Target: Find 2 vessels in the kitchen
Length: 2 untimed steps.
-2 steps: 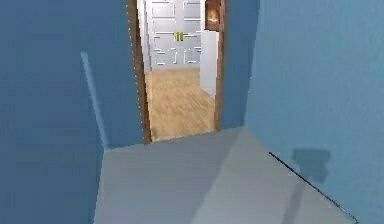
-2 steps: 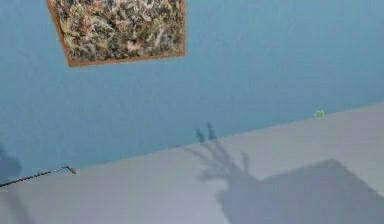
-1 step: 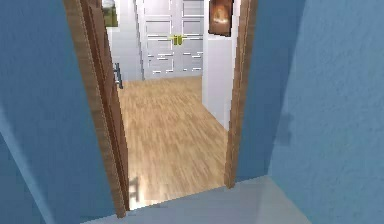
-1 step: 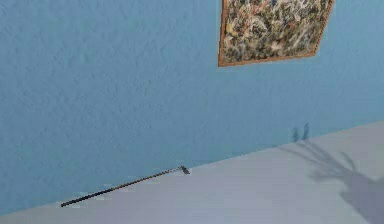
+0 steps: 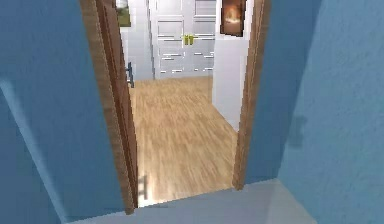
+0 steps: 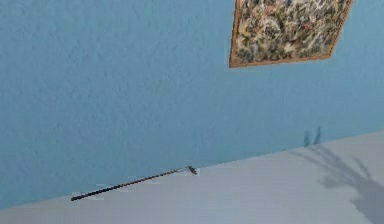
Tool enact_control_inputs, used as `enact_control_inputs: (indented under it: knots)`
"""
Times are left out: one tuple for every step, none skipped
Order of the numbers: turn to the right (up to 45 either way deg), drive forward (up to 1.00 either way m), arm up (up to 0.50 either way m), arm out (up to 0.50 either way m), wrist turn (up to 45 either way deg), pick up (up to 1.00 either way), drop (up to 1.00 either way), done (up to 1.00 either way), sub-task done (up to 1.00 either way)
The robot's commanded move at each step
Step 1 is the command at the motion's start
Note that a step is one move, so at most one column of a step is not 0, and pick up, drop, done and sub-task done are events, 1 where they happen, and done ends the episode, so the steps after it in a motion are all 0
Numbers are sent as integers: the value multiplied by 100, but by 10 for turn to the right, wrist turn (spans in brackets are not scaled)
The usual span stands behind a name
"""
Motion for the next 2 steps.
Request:
enact_control_inputs:
  knots:
    - [0, 100, 0, 0, 0, 0, 0, 0, 0]
    - [0, 100, 0, 0, 0, 0, 0, 0, 0]
